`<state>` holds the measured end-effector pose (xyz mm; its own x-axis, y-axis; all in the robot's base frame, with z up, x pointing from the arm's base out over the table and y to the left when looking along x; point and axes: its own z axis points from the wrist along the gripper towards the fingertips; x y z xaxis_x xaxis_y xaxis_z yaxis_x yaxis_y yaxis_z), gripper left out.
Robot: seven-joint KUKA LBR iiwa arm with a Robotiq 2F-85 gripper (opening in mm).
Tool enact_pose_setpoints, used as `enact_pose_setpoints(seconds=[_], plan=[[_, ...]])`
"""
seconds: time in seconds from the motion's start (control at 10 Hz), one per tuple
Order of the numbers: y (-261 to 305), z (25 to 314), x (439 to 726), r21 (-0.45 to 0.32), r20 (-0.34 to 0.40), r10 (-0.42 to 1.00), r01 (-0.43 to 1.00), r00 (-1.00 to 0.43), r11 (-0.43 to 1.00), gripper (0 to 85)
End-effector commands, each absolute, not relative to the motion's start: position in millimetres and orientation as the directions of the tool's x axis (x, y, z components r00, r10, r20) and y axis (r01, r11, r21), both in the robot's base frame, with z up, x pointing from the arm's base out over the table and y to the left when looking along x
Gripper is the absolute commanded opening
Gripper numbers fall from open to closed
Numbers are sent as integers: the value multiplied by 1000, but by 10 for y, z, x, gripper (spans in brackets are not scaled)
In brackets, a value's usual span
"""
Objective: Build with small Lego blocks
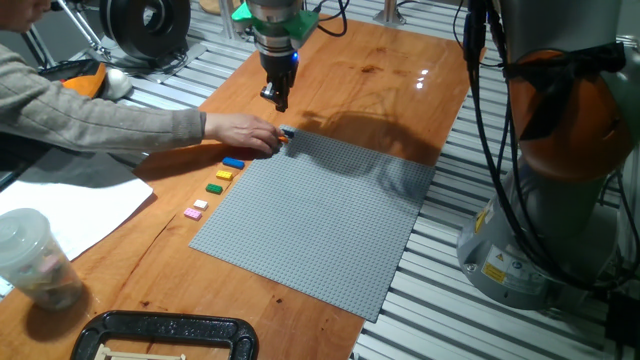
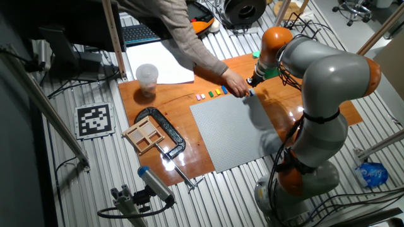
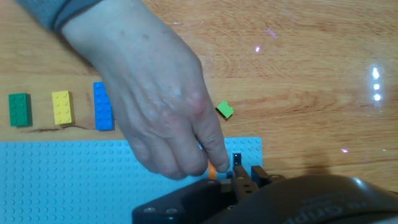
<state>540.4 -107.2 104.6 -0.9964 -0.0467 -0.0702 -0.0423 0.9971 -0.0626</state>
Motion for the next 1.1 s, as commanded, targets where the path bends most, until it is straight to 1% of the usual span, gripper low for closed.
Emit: enact_pose_setpoints(seconds=[0.0, 0.4, 0.7, 1.0], plan=[[-1072, 1051, 5398, -64, -70, -48, -43, -996, 997, 170], [-1082, 1067, 5360, -64, -68, -45, -40, -997, 997, 170], [-1088, 1059, 5350, -66, -52, -38, -34, -998, 997, 170], [-1068, 1075, 5307, -71, -40, 9, 12, -999, 997, 170]])
